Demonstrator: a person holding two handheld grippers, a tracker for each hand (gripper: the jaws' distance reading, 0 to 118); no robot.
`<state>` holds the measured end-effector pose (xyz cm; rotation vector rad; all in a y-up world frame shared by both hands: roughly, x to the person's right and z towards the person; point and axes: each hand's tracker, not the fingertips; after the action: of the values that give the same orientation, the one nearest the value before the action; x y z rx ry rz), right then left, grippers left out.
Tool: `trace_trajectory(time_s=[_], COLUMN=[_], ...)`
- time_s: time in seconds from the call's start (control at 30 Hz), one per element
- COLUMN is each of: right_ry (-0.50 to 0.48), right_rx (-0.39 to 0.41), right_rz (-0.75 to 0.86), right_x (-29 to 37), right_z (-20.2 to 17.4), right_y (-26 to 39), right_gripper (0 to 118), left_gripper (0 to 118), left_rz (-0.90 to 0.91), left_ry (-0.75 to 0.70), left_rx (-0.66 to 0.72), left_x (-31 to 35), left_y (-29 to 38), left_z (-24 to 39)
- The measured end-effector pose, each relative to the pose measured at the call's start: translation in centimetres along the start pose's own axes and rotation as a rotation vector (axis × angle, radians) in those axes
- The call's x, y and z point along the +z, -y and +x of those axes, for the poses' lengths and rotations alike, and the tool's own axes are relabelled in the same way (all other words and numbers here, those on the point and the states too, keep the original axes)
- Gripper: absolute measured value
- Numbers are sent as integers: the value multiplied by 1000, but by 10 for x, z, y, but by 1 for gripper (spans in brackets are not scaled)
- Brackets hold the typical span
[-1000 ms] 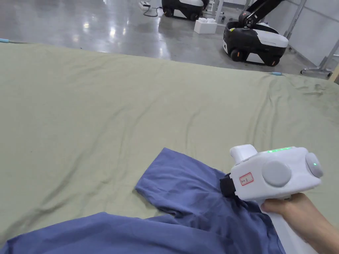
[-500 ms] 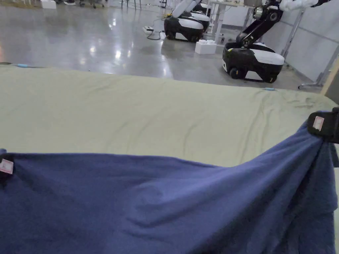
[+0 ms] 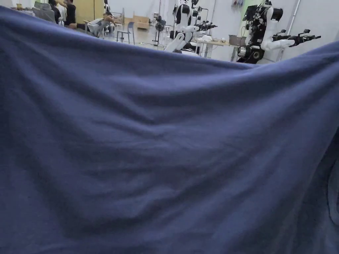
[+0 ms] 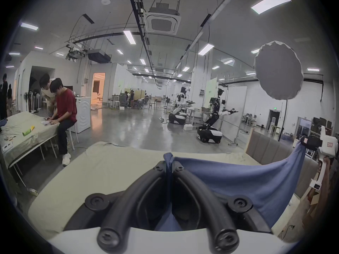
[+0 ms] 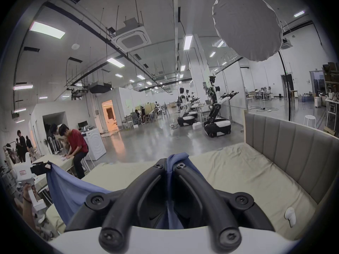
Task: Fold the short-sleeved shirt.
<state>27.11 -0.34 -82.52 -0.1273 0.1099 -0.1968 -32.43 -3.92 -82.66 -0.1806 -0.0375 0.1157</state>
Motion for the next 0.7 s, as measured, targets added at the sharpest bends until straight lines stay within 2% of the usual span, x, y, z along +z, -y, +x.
trace_trajectory(time_s=[0.17,0.33,0.47,0.7], right_ry=[1,58,109,177], right_rx=[-3,51,95,109], right_rz=[46,71,112,151], right_x=[-51,-112,-164,-245], right_z=[-20,-44,-62,-75], right_y=[-44,-79,-94,-105], right_gripper=[8,8,8,8], left_gripper=[4,4,4,4], left_rz=[8,31,38,59], left_ry=[-48,-125,-207,-237], left_rx=[18,13,-65,-50], left_x=[-48,-100,-144,-223], left_y=[-49,-88,-106,-117], left_z=[-1,-2,9,15])
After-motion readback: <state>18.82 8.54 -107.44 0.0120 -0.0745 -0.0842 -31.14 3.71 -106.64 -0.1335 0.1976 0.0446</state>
